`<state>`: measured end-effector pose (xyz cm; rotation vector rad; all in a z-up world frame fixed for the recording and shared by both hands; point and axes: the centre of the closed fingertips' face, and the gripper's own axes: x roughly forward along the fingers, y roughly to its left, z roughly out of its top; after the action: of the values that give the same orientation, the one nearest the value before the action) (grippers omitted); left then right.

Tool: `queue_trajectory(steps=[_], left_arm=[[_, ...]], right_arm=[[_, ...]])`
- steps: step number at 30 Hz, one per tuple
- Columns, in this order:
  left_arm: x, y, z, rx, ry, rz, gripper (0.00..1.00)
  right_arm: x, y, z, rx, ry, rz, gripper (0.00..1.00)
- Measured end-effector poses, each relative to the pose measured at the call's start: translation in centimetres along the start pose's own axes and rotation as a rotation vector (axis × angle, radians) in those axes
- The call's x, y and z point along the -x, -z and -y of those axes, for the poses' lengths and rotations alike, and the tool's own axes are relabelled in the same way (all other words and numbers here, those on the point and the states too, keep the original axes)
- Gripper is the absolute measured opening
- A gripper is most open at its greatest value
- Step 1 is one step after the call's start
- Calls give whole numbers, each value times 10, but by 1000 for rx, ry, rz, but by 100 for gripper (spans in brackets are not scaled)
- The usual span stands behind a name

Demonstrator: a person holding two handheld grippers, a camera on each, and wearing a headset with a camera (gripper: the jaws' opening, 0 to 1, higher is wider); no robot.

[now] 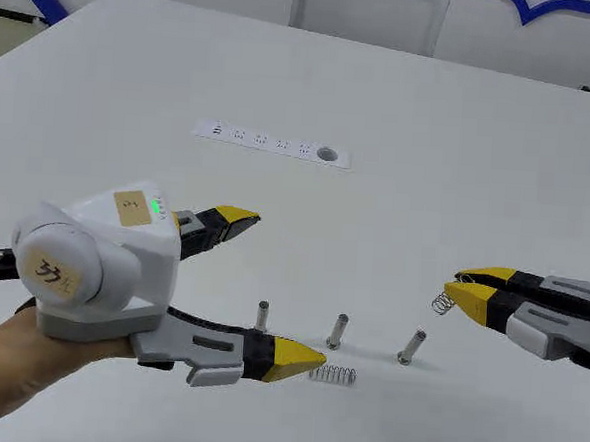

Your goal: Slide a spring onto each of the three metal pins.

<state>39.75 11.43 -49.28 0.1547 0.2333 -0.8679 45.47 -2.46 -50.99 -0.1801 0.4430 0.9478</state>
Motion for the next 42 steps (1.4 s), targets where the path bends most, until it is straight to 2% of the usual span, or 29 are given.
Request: queue_trajectory(steps=[4,8,15,23,32,38,42], left_arm=[[1,2,-3,21,-14,-6,100],[2,2,-6,28,-24,-7,100],[7,6,-14,33,-52,-24,100],[15,13,-19,47,-75,-45,100],[14,14,-16,55,-68,-46,100],[16,16,-17,59,-72,-56,100],[18,14,-17,73,-73,-44,100]], right_arm=[[-4,9,4,-10,14,-17,11],[-11,15,10,-35,32,-17,11],[-23,34,11,-50,41,-54,11],[-30,42,16,-60,53,-76,11],[-34,51,19,-53,63,-119,11],[-37,58,19,-65,59,-129,11],[-40,62,18,-62,58,-138,11]])
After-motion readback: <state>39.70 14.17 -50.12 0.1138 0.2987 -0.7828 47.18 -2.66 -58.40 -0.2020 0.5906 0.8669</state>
